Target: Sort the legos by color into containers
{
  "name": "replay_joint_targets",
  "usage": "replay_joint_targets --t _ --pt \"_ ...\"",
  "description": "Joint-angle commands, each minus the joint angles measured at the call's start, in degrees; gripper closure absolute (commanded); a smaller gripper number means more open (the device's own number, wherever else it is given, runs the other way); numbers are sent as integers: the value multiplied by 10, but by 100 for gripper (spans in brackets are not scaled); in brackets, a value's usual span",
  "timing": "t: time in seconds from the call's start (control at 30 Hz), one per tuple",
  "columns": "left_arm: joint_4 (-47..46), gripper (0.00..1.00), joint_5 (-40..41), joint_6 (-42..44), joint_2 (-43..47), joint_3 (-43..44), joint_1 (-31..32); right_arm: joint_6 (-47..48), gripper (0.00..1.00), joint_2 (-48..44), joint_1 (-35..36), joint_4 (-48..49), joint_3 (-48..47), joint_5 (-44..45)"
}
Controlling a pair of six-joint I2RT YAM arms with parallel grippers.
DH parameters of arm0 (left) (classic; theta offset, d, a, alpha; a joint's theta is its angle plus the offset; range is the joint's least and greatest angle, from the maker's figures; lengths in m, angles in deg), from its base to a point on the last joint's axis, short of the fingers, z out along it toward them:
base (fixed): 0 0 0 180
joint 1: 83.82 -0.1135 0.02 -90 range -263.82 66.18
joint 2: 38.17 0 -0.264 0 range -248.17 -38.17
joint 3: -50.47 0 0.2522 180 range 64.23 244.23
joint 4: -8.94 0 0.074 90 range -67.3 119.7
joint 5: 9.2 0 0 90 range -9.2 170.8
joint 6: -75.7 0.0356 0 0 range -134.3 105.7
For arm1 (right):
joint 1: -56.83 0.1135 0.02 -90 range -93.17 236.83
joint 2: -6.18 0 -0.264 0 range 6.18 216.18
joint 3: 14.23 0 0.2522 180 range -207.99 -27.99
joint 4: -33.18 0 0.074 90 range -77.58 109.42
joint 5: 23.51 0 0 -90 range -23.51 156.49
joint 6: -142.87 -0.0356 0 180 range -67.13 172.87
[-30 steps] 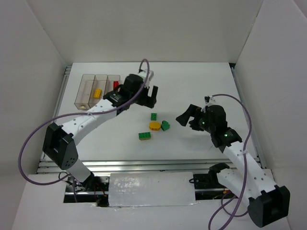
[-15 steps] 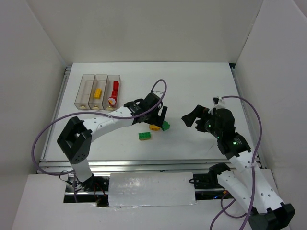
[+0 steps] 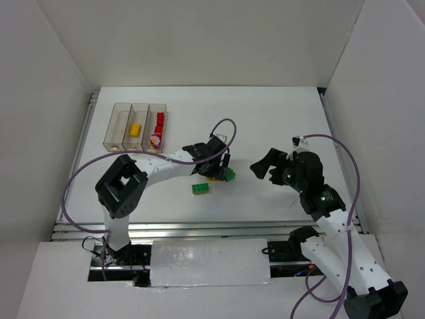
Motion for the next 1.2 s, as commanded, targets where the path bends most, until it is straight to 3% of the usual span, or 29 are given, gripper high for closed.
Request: replay_joint_targets --t 0.0,0.87,0.97,1.17 --pt "-10 11 18 -11 -15 17 2 11 0 -3 -2 13 0 -6" --pt "-10 13 16 -13 -76 50 2 18 0 -1 -2 28 14 -26" --pt "-8 20 17 -10 -79 51 2 17 0 -2 -2 31 16 -30" --pt "0 52 20 -9 -72 54 2 19 0 -3 -2 30 13 -28"
